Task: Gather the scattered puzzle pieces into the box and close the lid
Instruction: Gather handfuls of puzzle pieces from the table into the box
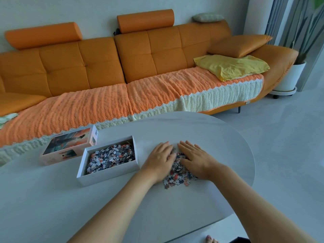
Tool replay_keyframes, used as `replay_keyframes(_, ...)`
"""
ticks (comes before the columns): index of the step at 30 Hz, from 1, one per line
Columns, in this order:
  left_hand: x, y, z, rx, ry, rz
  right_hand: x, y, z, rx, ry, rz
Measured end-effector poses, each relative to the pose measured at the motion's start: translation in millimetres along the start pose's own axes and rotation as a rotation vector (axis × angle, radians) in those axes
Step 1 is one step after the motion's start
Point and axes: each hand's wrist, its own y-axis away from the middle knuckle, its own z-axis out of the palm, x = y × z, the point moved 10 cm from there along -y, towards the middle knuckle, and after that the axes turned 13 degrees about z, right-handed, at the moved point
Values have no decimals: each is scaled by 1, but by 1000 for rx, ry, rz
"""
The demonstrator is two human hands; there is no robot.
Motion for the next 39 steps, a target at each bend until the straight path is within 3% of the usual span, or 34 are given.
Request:
replay_keyframes(7, 19, 59, 2, 4, -155, 110, -21, 32, 17, 22, -5, 29)
replay_keyframes(15, 8, 109, -25, 160, -76, 138, -68, 55, 35, 101, -3, 66)
replay_keyframes(23, -17, 149, -49, 300, 62, 104, -122, 67, 45, 177, -27, -30)
replay_keyframes(28, -29, 169, -45, 179, 301, 85, -146, 73, 48, 214, -99, -94)
replay_keyframes(33, -20, 179, -32, -11, -22, 107, -151, 75, 58, 174, -220, -100)
replay_keyframes(39, -25, 175, -46, 53, -39, 81, -136, 68, 50, 46, -398, 20)
